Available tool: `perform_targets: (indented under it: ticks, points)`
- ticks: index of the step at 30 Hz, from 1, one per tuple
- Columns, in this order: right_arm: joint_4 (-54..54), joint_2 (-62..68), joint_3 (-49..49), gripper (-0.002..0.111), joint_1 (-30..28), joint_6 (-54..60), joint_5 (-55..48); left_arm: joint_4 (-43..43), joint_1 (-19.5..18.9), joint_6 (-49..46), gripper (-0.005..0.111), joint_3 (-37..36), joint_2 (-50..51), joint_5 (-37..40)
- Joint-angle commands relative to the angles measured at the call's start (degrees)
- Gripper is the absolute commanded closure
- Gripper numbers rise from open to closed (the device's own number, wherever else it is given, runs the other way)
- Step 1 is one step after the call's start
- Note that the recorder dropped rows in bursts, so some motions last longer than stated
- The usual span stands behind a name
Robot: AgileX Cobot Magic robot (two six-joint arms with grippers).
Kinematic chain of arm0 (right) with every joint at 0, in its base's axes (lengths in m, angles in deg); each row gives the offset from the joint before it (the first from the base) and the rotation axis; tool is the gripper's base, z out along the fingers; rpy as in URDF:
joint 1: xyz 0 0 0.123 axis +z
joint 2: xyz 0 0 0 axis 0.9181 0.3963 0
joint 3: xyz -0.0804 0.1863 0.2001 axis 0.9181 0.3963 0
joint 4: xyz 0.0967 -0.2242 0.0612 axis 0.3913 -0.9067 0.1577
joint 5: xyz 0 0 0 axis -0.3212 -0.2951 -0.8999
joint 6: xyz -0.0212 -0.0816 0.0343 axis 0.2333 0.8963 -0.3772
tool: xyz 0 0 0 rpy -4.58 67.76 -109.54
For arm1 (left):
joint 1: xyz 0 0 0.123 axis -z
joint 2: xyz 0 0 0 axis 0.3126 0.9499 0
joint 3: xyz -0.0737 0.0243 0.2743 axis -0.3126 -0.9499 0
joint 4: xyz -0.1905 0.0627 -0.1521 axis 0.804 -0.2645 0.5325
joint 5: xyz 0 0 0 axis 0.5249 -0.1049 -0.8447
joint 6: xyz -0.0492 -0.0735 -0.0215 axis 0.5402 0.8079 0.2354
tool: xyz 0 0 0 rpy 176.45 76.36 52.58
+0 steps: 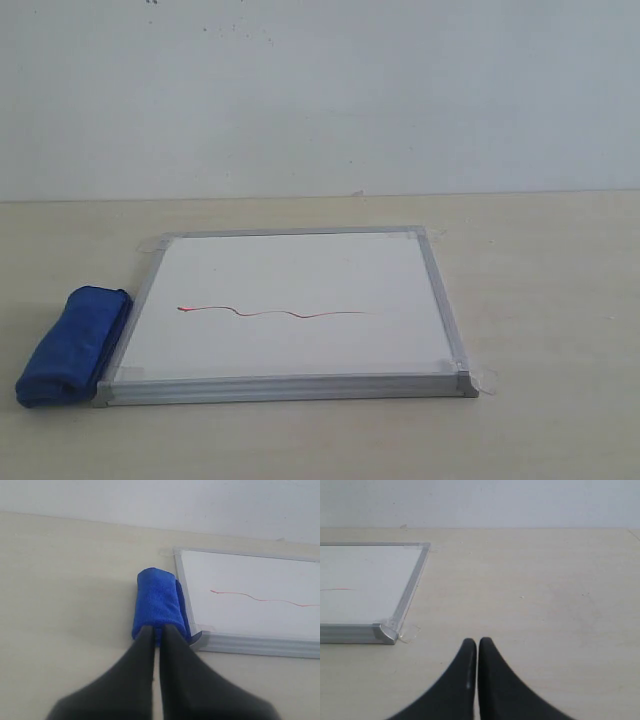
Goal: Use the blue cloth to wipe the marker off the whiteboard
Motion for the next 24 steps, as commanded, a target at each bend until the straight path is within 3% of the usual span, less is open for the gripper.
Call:
perform_targets:
  ticks: [1, 6, 9, 13, 18, 24]
  points:
    - [-0.28, -0.3, -0.08, 0.107, -0.29, 0.0, 0.12, 2.84, 0.29, 0.53, 0.103, 0.55, -0.12, 0.89]
    - [-0.28, -0.3, -0.08, 0.107, -0.29, 0.0, 0.12, 8.53, 0.29, 0.53, 0.103, 15.62, -0.12, 6.04]
    - [-0.28, -0.3, -0.08, 0.107, -0.29, 0.0, 0.12, 10.65, 0.29, 0.53, 0.103, 21.18, -0.12, 5.72]
    - [-0.28, -0.3, -0.08, 0.107, -0.29, 0.0, 0.12, 10.91, 0.29, 0.56, 0.103, 21.29, -0.12, -5.28]
    - [-0.28, -0.3, -0.08, 0.107, -0.29, 0.0, 0.12, 19.39, 0.29, 11.21, 0.103, 21.29, -0.12, -6.45]
    - [-0.28, -0.3, -0.08, 0.107, -0.29, 0.0, 0.12, 27.54, 0.29, 10.08, 0.103, 21.52, -0.12, -10.55]
